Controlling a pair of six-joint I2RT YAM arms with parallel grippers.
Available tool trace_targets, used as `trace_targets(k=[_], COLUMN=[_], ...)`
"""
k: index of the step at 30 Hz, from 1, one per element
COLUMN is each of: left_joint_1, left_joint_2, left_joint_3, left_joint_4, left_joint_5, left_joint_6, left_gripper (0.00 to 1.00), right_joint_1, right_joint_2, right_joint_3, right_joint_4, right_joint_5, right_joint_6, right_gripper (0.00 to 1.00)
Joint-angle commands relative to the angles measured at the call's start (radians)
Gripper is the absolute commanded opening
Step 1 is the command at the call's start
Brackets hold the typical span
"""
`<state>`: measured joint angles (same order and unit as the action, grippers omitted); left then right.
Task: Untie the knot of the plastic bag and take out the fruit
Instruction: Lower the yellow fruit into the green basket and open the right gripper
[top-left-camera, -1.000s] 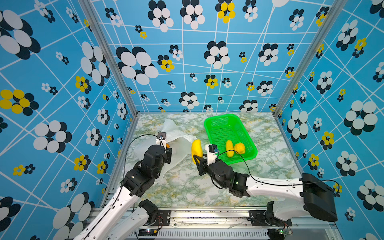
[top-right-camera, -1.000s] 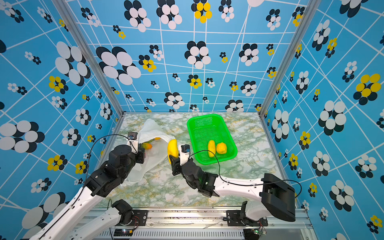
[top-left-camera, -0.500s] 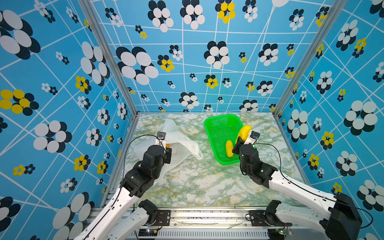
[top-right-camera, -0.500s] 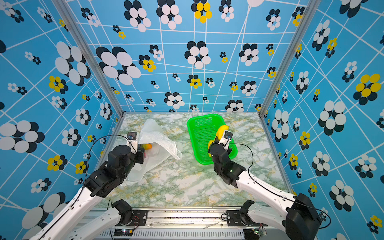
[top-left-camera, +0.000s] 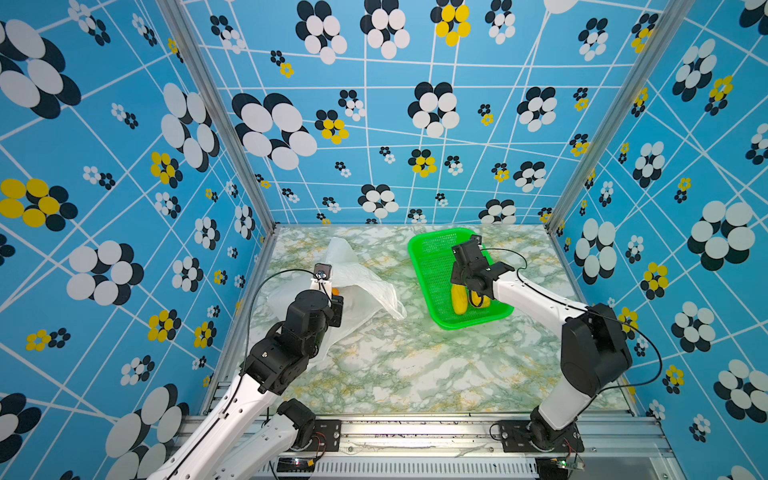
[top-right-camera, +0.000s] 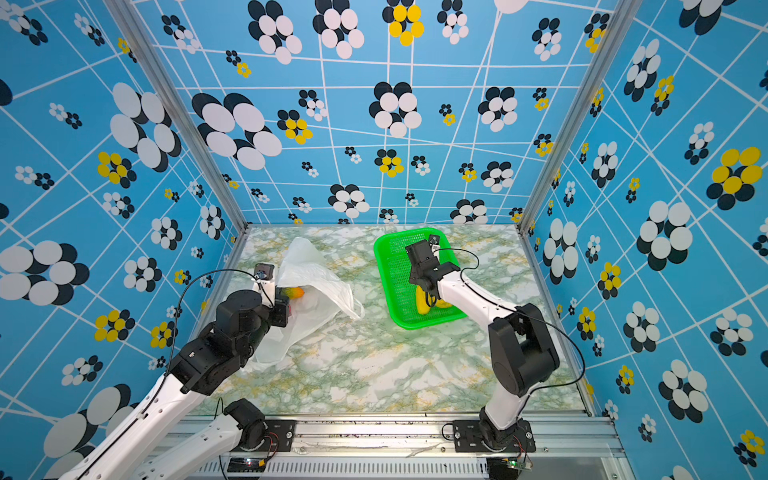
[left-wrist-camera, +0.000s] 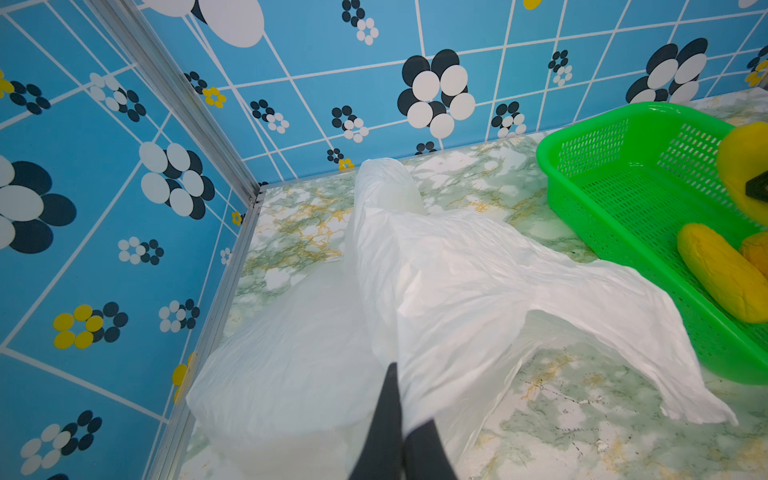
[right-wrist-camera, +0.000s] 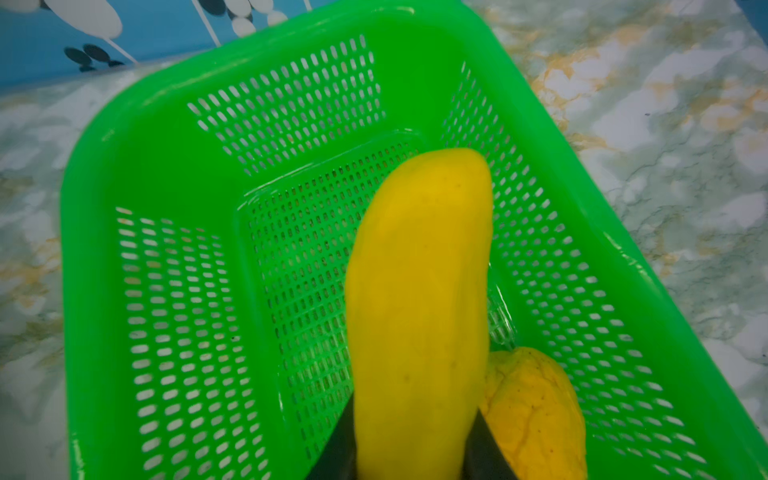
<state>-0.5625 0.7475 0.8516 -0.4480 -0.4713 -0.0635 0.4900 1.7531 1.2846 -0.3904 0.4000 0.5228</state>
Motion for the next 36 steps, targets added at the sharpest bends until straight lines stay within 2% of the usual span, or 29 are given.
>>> trace_targets(k=[1,11,15,21,27,30,33,34,35,36], left_joint_1=[0.01,0.01,0.01,0.01,0.01,0.011,0.01,0.01,0.01,0.01], left_joint_2=[-0.005,0.0,-0.003,-0.004,-0.005,-0.004,-0.002,-0.002,-0.003,-0.005], left_joint_3=[-0.015,-0.013,-0.013,-0.014,-0.016,-0.016,-0.014,-0.014,-0.014,-0.016], left_joint_4=[0.013,0.008,0.008,0.007,0.007,0.008,0.005,0.005,0.006,0.008], left_joint_5=[-0.022,-0.026,-0.026,-0.023,-0.023,-0.023,-0.026,-0.027,-0.026,-0.029], left_joint_6=[-0.007,-0.007,-0.007,-0.009,-0.009,-0.009,-0.009,-0.009,-0.01,-0.01], left_gripper=[0.0,0.0,0.0,0.0,0.0,0.0,0.0,0.01,0.08,0.19], right_joint_1=[-0.01,-0.034,-0.04,-0.042,-0.043,-0.042,-0.042,-0.042,-0.039,-0.038], right_joint_2=[0.052,0.206,0.236,0.244,0.23,0.183,0.108,0.073,0.042,0.005], right_joint_3=[0.046,0.14,0.152,0.156,0.147,0.11,0.053,0.025,0.002,-0.024], right_joint_4=[-0.103,-0.161,-0.162,-0.15,-0.145,-0.115,-0.072,-0.052,-0.034,-0.012], right_joint_5=[-0.057,-0.12,-0.13,-0.148,-0.158,-0.164,-0.182,-0.184,-0.185,-0.187], right_joint_6=[-0.024,-0.021,-0.016,-0.01,-0.012,-0.017,-0.032,-0.038,-0.041,-0.046], right_gripper=[0.23,0.27,0.33,0.5,0.55,0.65,0.7,0.84,0.9,0.9])
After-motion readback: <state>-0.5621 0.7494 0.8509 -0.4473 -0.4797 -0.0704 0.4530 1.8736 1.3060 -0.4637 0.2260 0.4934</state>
